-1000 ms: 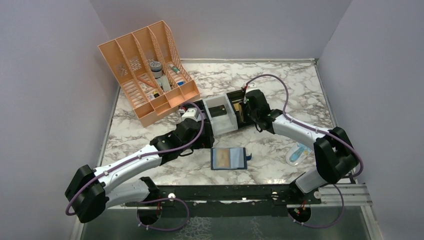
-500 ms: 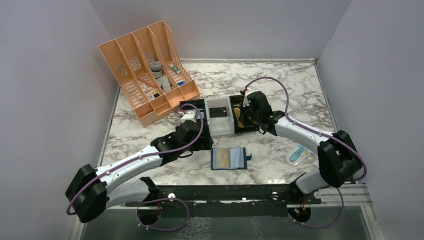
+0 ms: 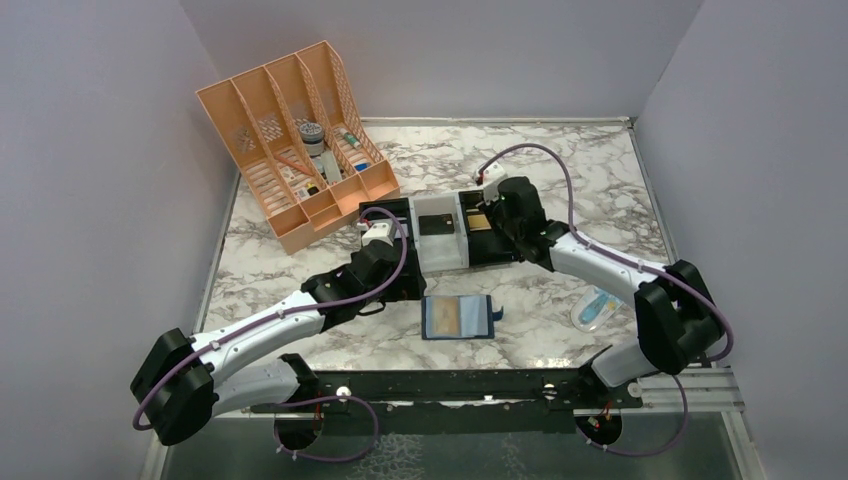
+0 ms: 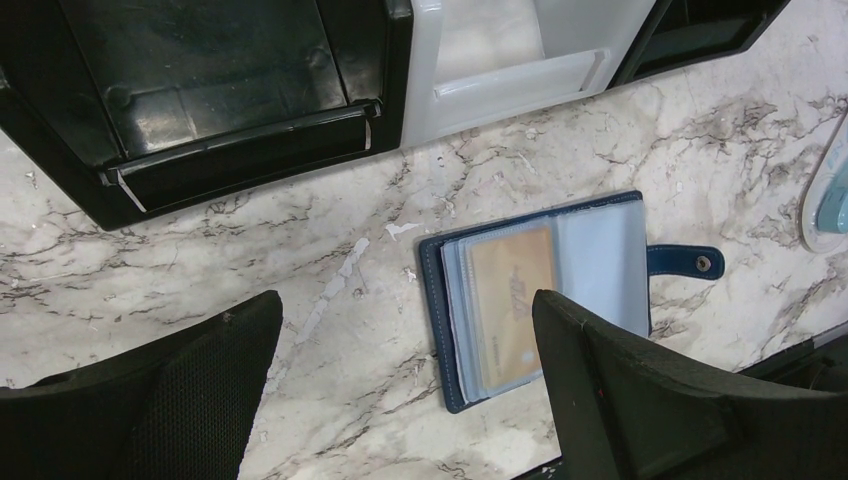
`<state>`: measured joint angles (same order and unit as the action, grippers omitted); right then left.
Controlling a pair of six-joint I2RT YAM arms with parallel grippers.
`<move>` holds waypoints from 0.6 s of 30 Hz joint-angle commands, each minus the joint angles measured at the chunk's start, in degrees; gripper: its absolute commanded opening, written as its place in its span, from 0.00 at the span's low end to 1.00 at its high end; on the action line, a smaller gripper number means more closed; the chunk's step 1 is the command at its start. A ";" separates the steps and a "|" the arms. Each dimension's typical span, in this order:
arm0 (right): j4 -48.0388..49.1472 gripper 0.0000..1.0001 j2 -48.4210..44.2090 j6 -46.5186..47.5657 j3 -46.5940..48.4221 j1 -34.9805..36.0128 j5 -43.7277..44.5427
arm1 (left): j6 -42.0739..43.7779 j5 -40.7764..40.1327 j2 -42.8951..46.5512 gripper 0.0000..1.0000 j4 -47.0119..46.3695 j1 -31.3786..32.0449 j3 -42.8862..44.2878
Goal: Take the credit cards out of the card holder
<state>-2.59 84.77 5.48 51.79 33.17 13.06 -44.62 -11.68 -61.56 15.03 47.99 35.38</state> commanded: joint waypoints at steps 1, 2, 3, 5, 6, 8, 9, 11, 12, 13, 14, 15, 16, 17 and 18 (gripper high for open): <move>12.58 0.01 2.89 17.47 -1.48 -0.23 -0.01 | 1.17 -1.22 -0.14 0.99 0.07 -0.35 0.96; 13.58 0.01 3.51 20.32 -1.83 -0.22 -1.61 | 1.24 -1.11 -0.06 0.99 -0.04 -0.35 0.82; 13.47 0.01 4.41 23.26 -1.75 -0.23 -3.21 | 1.28 -1.02 -0.05 0.99 -0.11 -0.35 0.68; 13.38 0.01 6.53 26.19 -0.18 -0.29 -1.99 | 1.51 -0.85 0.01 0.99 -0.07 -0.43 0.65; 12.69 0.01 7.58 27.87 0.61 -0.37 -1.57 | 1.55 -0.80 0.10 0.99 0.00 -0.44 0.66; 11.92 0.01 9.17 30.78 1.15 -0.52 -2.41 | 1.55 -0.71 0.48 0.99 0.16 -0.44 0.59; 11.86 0.01 9.55 32.06 1.03 -0.60 -3.20 | 1.51 -0.78 0.81 0.99 0.22 -0.44 0.53; 11.32 0.01 9.88 33.54 1.30 -1.47 -4.17 | 1.55 -1.15 1.31 0.99 0.60 -0.55 0.47; 10.22 0.01 10.03 34.68 1.79 -1.79 -4.94 | 1.63 -1.46 1.59 0.99 1.01 -0.53 0.48; 9.82 0.01 10.06 35.94 2.02 -1.99 -5.77 | 1.64 -1.81 1.80 0.99 1.34 -0.53 0.48; 10.03 0.01 10.04 37.28 1.86 -2.17 -6.31 | 1.64 -2.19 1.99 0.99 1.54 -0.57 0.41; 10.34 0.01 10.01 38.38 1.49 -2.27 -7.02 | 1.64 -2.47 2.17 0.99 1.58 -0.53 0.35; 11.01 0.01 10.10 38.88 1.22 -2.36 -7.89 | 1.64 -2.54 2.30 0.99 1.65 -0.53 0.31; 11.52 0.01 10.40 38.83 1.18 -2.47 -8.32 | 1.62 -2.63 2.31 0.99 1.57 -0.53 0.26; 11.56 0.01 10.87 38.43 1.57 -2.57 -9.10 | 1.56 -2.57 2.28 0.99 1.39 -0.53 0.29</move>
<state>7.01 94.72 39.88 51.46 31.20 8.21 -43.75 -12.16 -60.62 15.62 47.68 35.38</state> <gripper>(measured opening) 0.015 0.991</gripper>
